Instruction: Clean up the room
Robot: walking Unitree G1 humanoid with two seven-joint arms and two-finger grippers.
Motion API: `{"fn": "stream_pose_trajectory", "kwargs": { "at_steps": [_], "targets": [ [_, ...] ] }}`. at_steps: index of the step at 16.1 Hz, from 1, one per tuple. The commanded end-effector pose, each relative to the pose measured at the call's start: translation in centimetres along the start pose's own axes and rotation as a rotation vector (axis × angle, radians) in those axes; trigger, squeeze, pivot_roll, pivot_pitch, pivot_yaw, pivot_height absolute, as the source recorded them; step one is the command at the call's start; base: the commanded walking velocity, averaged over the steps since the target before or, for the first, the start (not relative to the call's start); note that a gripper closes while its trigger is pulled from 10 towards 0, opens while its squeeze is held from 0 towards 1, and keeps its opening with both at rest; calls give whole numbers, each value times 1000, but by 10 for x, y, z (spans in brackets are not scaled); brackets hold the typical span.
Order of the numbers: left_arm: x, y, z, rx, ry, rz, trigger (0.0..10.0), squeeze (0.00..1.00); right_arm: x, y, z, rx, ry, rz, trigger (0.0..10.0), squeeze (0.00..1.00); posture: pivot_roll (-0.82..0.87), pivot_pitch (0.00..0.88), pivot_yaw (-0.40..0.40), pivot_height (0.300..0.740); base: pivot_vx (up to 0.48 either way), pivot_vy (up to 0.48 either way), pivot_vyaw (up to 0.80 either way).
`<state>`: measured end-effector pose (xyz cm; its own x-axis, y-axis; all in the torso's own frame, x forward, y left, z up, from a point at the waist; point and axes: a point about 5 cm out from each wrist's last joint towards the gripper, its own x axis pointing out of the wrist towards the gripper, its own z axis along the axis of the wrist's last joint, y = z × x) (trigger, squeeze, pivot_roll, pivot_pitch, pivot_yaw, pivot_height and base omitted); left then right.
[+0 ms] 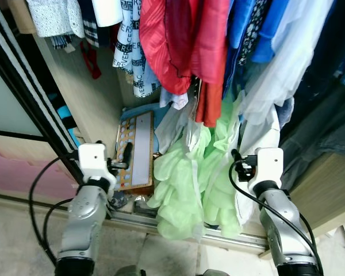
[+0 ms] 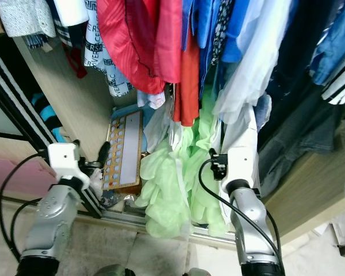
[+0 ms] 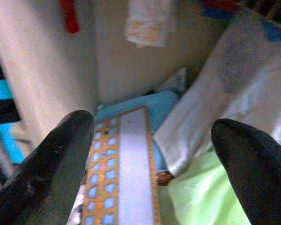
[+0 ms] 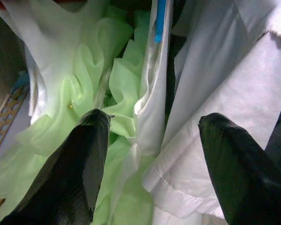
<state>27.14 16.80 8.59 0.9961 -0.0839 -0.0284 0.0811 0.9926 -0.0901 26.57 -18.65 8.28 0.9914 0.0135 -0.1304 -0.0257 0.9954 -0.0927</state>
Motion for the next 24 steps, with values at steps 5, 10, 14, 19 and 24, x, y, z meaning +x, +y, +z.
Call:
{"fn": "stream_pose_trajectory", "kwargs": {
  "at_steps": [5, 10, 14, 19, 24],
  "targets": [
    [10, 1, 17, -8, -88, 0, 10000, 0, 7, -1, 11, 13, -76, 9, 10000, 0, 8, 0, 7, 740, 0, 0, 0],
    [-16, 8, -10, 19, 5, 11, 10000, 0, -5, -1, 0, -5, -37, 20, 10000, 0, 16, 0, -6, 740, 0, 0, 0],
    [-24, 14, -15, 29, 17, 13, 10000, 0, -16, 1, -3, -37, -48, 33, 10000, 0, 3, 0, -2, 740, 0, 0, 200],
    [-8, 8, -9, 18, -9, 14, 10000, 0, -1, 7, 7, -52, -84, 72, 10000, 0, 5, 0, -8, 740, 0, 0, 800],
    [4, 8, -7, 46, 1, 15, 10000, 0, 11, 4, 12, -55, -103, 54, 10000, 0, 10, 0, 4, 740, 0, 0, 800]
  ]
}}
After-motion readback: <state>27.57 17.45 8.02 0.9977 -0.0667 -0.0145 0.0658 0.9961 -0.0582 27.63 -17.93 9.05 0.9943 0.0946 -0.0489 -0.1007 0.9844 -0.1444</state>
